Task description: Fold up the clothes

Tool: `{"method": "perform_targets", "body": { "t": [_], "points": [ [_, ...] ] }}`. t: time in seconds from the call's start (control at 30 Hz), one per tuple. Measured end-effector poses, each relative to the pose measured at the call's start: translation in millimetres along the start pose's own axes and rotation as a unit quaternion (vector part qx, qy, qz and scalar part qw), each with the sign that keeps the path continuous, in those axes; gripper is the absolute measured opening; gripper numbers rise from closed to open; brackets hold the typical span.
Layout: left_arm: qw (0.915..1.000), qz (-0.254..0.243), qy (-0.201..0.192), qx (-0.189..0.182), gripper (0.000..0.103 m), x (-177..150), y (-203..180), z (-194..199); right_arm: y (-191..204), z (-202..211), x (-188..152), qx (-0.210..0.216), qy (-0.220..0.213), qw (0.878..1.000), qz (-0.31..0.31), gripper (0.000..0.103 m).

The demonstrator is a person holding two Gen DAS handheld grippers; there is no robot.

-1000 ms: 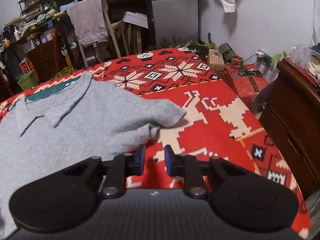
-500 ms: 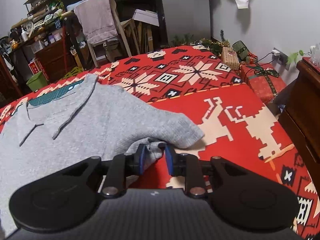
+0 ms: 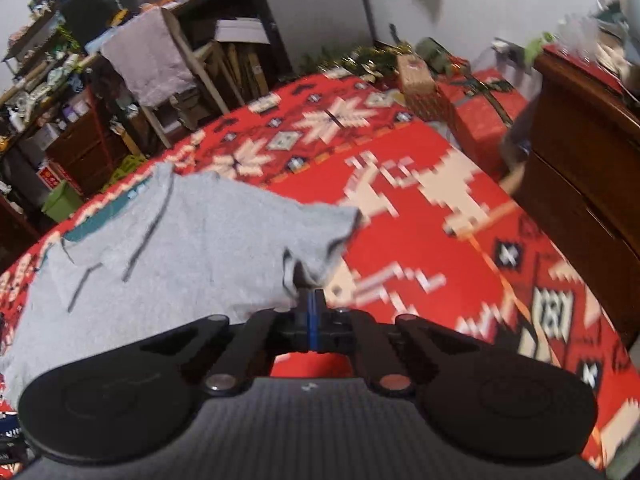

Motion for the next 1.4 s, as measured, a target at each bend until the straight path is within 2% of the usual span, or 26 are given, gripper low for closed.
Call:
{"method": "perform_targets", "body": {
  "t": [0.07, 0.17, 0.23, 0.27, 0.43, 0.5, 0.6, 0.63, 0.67, 0.73, 0.97, 1.13, 1.27, 1.33, 1.4],
  "points": [
    [1.0000, 0.002, 0.001, -0.002, 0.095, 0, 1, 0, -6, -1, -4, -0.002, 0.003, 1.000, -0.015, 0.002],
    [0.9999, 0.010, 0.003, -0.003, 0.095, 0, 4, 2, -7, 1, -2, 0.021, -0.017, 0.999, -0.036, 0.016],
    [0.9998, 0.019, 0.004, -0.005, 0.095, 0, 7, 3, -2, 1, 1, 0.031, -0.029, 0.999, -0.022, 0.025],
    [0.9997, 0.023, 0.005, -0.007, 0.095, -1, 9, 4, 2, 0, 3, 0.032, -0.033, 0.999, -0.006, 0.025],
    [0.9995, 0.028, 0.011, -0.004, 0.094, -1, 11, 5, 21, -20, 2, 0.028, -0.019, 0.998, 0.059, 0.025],
    [0.9996, 0.027, 0.011, -0.002, 0.094, -1, 10, 5, 21, -26, 4, 0.014, -0.022, 0.998, 0.063, 0.025],
    [0.9996, 0.026, 0.012, 0.002, 0.094, -1, 10, 4, 22, -31, 10, 0.019, -0.026, 0.998, 0.049, 0.025],
    [0.9996, 0.024, 0.012, 0.003, 0.094, -1, 10, 4, 23, -32, 10, 0.019, -0.025, 0.998, 0.048, 0.019],
    [0.9997, 0.023, 0.012, 0.004, 0.094, -1, 10, 4, 24, -32, 10, 0.018, -0.022, 0.998, 0.049, 0.007],
    [0.9997, 0.022, 0.013, 0.004, 0.094, -1, 10, 4, 25, -30, 9, 0.019, -0.016, 0.999, 0.048, 0.003],
    [0.9996, 0.026, 0.013, -0.004, 0.094, -1, 10, 5, 17, 1, -4, 0.049, -0.010, 0.999, -0.018, 0.003],
    [0.9995, 0.029, 0.013, -0.008, 0.094, -1, 11, 6, 11, -5, -21, 0.049, 0.011, 0.998, -0.039, 0.003],
    [0.9991, 0.037, 0.015, -0.011, 0.094, 0, 14, 7, 11, -3, -20, 0.058, 0.013, 0.998, -0.035, 0.004],
    [0.9989, 0.042, 0.015, -0.012, 0.092, 0, 15, 8, 10, 2, -15, 0.055, 0.008, 0.998, -0.019, 0.009],
    [0.9988, 0.045, 0.018, -0.013, 0.091, 1, 16, 9, 3, 10, -5, 0.038, -0.012, 0.999, -0.005, 0.010]
  ]
}}
Point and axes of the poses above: each gripper's, at about its wrist camera, not at the fingertips, and z roughly against the way its jaws point, y to its left, x to its top, the point moved 10 cm from there along -z, roughly the way its jaws point, and after that the axes turned 12 degrees about z, right-handed, at the moved point
